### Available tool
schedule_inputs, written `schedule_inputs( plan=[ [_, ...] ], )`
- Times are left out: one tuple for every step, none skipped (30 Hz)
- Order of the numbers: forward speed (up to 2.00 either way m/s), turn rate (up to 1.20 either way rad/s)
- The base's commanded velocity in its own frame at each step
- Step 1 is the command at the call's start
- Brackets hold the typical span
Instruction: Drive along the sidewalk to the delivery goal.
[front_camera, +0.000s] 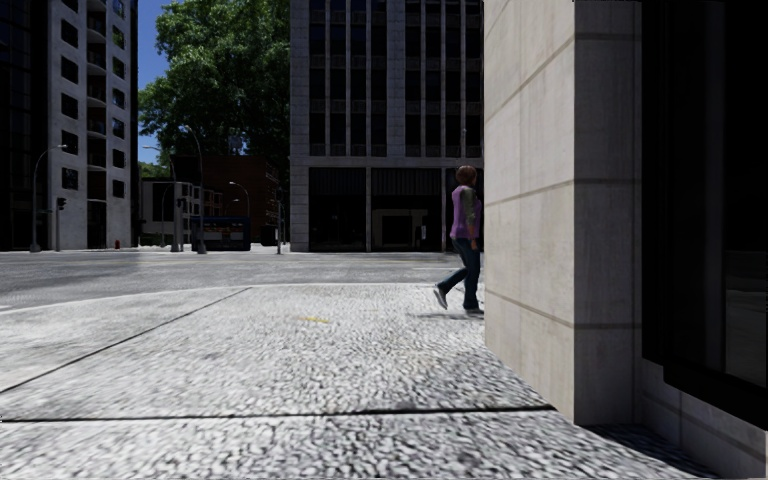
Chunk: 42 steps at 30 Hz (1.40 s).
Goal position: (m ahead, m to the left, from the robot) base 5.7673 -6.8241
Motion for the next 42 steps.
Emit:
schedule_inputs(
  plan=[
    [0.84,0.0],
    [0.84,0.0],
    [0.84,0.0],
    [0.84,0.0],
    [0.84,0.0],
    [0.84,0.0],
    [0.84,0.0],
    [0.84,0.0],
    [0.84,0.0],
    [0.84,0.0],
    [2.0,0.0],
    [2.0,0.0],
    [2.0,0.0],
    [2.0,0.0],
    [2.0,0.0],
    [2.0,0.0],
    [2.0,0.0],
    [2.0,0.0],
    [2.0,0.0],
    [2.0,0.0],
    [2.0,0.0],
    [2.0,0.0],
    [2.0,0.0],
    [2.0,0.0],
    [2.0,0.0],
    [2.0,0.0],
    [2.0,0.0],
    [2.0,0.0],
    [2.0,0.0],
    [2.0,0.0],
    [2.0,0.0],
    [2.0,0.0],
    [2.0,0.0],
    [2.0,0.0],
    [2.0,0.0],
    [2.0,0.0],
    [2.0,0.0],
    [2.0,0.0],
    [2.0,0.0],
    [2.0,0.0],
    [2.0,0.0],
    [1.96,-0.05]
  ],
)
